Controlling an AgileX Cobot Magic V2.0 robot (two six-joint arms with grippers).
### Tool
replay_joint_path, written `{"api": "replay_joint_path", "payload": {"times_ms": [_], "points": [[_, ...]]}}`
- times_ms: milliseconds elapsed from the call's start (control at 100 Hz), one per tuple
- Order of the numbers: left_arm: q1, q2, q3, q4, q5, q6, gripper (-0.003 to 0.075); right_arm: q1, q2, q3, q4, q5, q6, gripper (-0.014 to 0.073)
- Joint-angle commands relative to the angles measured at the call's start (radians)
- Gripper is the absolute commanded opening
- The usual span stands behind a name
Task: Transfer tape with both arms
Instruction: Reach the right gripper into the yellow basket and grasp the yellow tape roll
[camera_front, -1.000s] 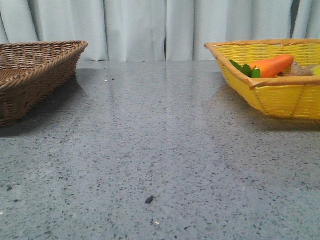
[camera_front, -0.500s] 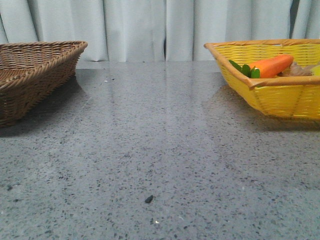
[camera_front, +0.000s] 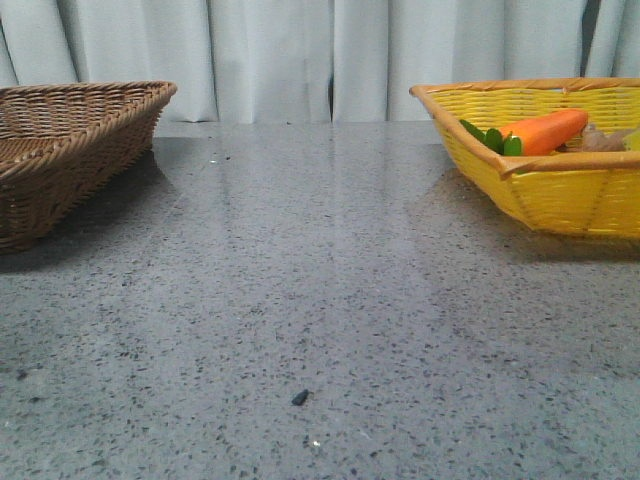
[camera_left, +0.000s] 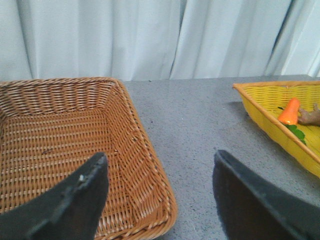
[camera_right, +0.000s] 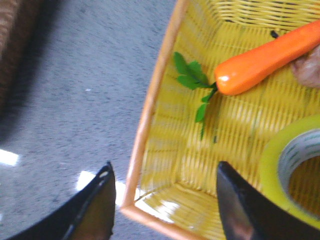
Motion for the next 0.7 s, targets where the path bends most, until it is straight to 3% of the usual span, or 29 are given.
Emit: {"api": "replay_joint_path", "payload": {"times_ms": [0, 60, 180, 350, 690], "points": [[-0.017, 0.012, -0.035, -0.013, -0.056, 0.003, 0.0419, 0.043, 0.078, -0.158, -0.152, 0.103, 0.087, 0.0346], [-0.019, 0.012, -0.035, -0.013, -0.049, 0.003, 0.0419, 0.087, 0.128, -0.202, -0.236, 0.103, 0.148, 0.0346], [-0.019, 0.012, -0.035, -0.015, -0.033, 0.003, 0.0419, 0.158, 0.176, -0.218, -0.300, 0.103, 0.148, 0.0347], [-0.019, 0.012, -0.035, -0.015, -0.024, 0.003, 0.0419, 0.185, 0.141, -0.142, -0.404, 0.103, 0.163, 0.0347], [-0.030, 0.018, -0.035, -0.011, -0.067, 0.003, 0.0419, 0.179, 0.039, -0.065, -0.416, 0.103, 0.185, 0.0451]]}}
